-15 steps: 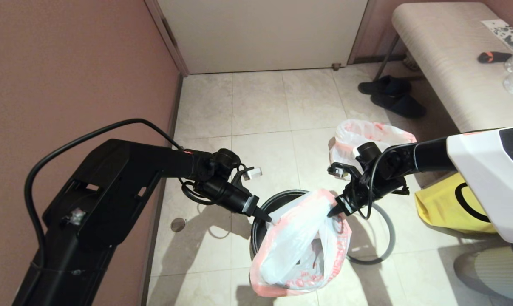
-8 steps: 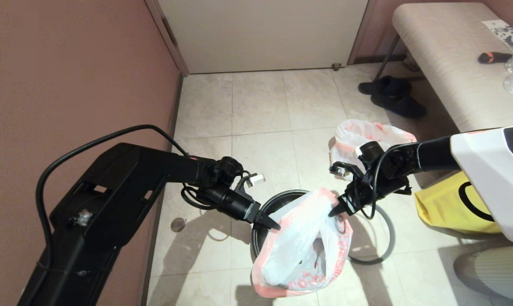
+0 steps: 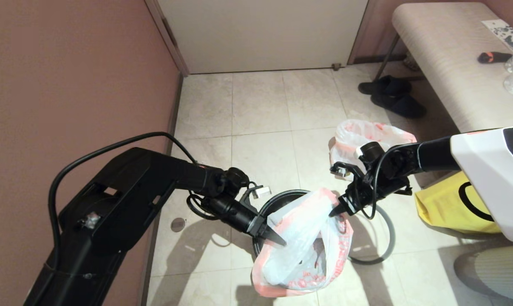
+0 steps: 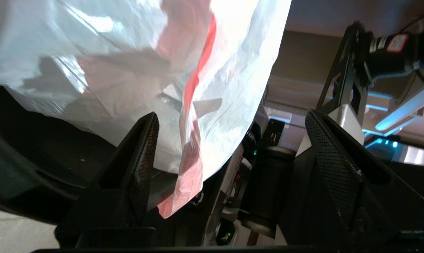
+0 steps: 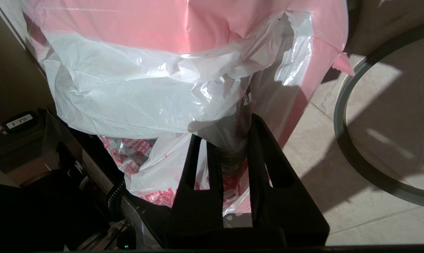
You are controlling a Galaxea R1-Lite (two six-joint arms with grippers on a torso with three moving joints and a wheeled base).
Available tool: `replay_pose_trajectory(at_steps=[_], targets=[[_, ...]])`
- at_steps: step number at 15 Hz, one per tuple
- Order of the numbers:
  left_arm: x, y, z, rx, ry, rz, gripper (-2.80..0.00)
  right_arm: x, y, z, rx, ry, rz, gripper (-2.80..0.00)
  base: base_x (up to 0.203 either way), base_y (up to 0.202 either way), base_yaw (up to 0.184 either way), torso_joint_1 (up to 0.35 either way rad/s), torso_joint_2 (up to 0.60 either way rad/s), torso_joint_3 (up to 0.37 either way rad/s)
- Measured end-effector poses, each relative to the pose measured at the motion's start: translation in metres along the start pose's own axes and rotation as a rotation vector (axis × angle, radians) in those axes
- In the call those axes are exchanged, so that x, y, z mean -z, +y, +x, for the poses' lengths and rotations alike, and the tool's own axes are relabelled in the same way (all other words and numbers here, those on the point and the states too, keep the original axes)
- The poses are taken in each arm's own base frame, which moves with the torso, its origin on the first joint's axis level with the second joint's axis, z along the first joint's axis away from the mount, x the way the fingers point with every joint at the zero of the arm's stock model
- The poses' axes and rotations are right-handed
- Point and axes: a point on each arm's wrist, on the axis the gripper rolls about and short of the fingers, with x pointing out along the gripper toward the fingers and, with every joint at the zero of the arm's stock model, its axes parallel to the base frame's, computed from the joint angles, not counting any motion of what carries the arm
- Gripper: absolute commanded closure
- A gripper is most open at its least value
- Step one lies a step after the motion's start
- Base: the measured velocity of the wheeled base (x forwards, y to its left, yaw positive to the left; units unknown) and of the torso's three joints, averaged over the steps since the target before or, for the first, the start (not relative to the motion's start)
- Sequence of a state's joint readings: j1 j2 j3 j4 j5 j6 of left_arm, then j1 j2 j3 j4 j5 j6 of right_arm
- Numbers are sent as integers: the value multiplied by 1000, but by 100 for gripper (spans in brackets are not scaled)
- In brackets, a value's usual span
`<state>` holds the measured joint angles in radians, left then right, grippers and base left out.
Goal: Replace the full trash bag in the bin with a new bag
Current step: Put the new garbage bag on the trash can
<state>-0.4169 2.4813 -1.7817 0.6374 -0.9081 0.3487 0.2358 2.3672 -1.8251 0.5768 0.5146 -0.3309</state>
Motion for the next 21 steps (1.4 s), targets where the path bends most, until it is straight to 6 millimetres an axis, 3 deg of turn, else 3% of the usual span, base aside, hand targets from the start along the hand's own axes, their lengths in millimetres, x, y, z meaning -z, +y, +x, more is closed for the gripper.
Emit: replay_pose_trajectory(at_steps=[6, 7, 17, 21], targets=[[7, 0, 19, 19, 59, 15, -280, 1, -4, -2, -12, -11, 9, 0, 0, 0, 0, 0, 0, 0], [7, 1, 22, 8, 66, 21, 0, 1, -5, -2, -11, -11, 11, 0, 0, 0, 0, 0, 0, 0], [2, 0, 30, -12, 82, 30, 0, 1, -5, -1, -12, -9, 9, 0, 0, 0, 0, 0, 0, 0], [-6, 4, -3, -53, 9, 26, 0, 1, -4, -1, -13, -8, 8, 0, 0, 0, 0, 0, 0, 0]])
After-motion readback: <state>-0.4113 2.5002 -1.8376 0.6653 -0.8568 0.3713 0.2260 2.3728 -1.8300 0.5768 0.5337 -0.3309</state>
